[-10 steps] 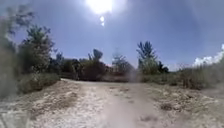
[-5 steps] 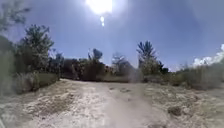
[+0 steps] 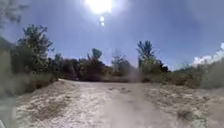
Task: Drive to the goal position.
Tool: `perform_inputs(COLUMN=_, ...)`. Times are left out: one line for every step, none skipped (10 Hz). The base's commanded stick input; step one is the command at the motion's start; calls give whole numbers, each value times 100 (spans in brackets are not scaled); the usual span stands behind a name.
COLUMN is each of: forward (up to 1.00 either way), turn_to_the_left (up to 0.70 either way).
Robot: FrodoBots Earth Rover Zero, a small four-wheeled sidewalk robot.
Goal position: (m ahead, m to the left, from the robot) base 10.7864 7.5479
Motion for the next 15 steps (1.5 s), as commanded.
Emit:
perform_inputs(forward=44, turn_to_the_left=2)
perform_inputs(forward=44, turn_to_the_left=2)
perform_inputs(forward=44, turn_to_the_left=2)
perform_inputs(forward=44, turn_to_the_left=2)
perform_inputs(forward=44, turn_to_the_left=2)
perform_inputs(forward=44, turn_to_the_left=2)
perform_inputs(forward=44, turn_to_the_left=2)
perform_inputs(forward=44, turn_to_the_left=2)
perform_inputs(forward=44, turn_to_the_left=2)
perform_inputs(forward=44, turn_to_the_left=2)
perform_inputs(forward=44, turn_to_the_left=2)
perform_inputs(forward=44, turn_to_the_left=2)
perform_inputs(forward=44, turn_to_the_left=2)
perform_inputs(forward=44, turn_to_the_left=2)
perform_inputs(forward=44, turn_to_the_left=2)
